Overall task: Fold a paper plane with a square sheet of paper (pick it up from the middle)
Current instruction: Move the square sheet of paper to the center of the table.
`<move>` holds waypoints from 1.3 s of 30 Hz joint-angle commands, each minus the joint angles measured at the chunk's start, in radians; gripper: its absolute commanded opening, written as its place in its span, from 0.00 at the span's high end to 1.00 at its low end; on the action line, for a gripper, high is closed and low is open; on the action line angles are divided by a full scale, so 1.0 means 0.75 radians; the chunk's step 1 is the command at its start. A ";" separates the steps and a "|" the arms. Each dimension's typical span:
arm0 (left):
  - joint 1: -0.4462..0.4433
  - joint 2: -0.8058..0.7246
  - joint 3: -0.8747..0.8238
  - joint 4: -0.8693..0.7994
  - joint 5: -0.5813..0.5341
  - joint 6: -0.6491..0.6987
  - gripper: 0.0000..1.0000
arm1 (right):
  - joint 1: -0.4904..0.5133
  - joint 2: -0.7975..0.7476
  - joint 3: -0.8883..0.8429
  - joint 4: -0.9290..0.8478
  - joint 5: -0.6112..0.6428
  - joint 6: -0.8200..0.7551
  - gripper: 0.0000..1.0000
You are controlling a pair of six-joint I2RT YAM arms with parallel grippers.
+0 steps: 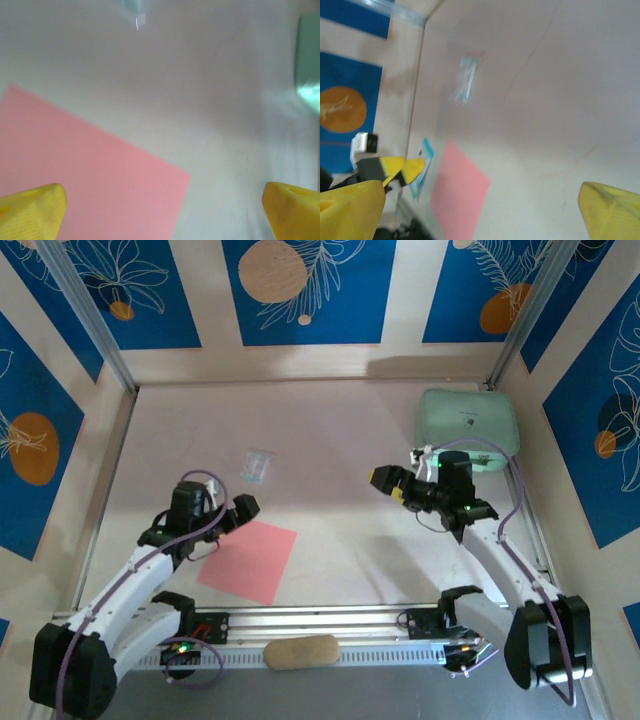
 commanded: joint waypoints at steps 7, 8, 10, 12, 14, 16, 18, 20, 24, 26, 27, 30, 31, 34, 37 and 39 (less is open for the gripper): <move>-0.240 0.090 0.013 -0.214 -0.006 -0.090 0.00 | 0.171 -0.116 -0.072 -0.168 0.018 0.102 0.01; -0.256 0.117 0.016 -0.213 -0.011 -0.088 0.00 | 0.184 -0.114 -0.078 -0.166 0.022 0.112 0.01; -0.276 0.166 0.022 -0.218 -0.018 -0.083 0.00 | 0.204 -0.111 -0.088 -0.163 0.027 0.128 0.01; -0.299 0.217 0.020 -0.212 -0.038 -0.088 0.00 | 0.229 -0.113 -0.095 -0.168 0.048 0.138 0.01; -0.321 0.262 0.020 -0.194 -0.051 -0.100 0.00 | 0.244 -0.112 -0.095 -0.197 0.089 0.152 0.01; -0.346 0.302 0.023 -0.171 -0.068 -0.118 0.00 | 0.247 -0.114 -0.087 -0.234 0.122 0.165 0.01; -0.372 0.344 0.027 -0.135 -0.077 -0.139 0.00 | 0.242 -0.121 -0.083 -0.268 0.161 0.189 0.01; -0.397 0.386 0.039 -0.103 -0.097 -0.174 0.00 | 0.217 -0.128 -0.082 -0.268 0.168 0.228 0.01; -0.458 0.460 0.052 0.001 -0.173 -0.331 0.00 | 0.139 -0.132 -0.106 -0.219 0.087 0.253 0.01; -0.501 0.495 0.068 0.070 -0.217 -0.419 0.00 | 0.128 -0.119 -0.108 -0.240 0.107 0.253 0.00; -0.528 0.517 0.081 0.102 -0.251 -0.465 0.00 | 0.125 -0.109 -0.100 -0.258 0.109 0.247 0.00; -0.613 0.615 0.154 0.175 -0.339 -0.572 0.00 | 0.127 -0.070 -0.091 -0.263 0.064 0.231 0.02; -0.641 0.654 0.185 0.181 -0.367 -0.612 0.00 | 0.128 -0.060 -0.088 -0.267 0.061 0.230 0.02; -0.718 0.794 0.306 0.179 -0.426 -0.672 0.00 | 0.129 -0.050 -0.089 -0.291 0.078 0.235 0.03; -0.771 0.894 0.393 0.170 -0.463 -0.743 0.00 | 0.128 -0.060 -0.089 -0.318 0.096 0.234 0.03; -0.787 0.920 0.408 0.256 -0.465 -0.747 0.00 | 0.124 -0.064 -0.091 -0.338 0.109 0.236 0.03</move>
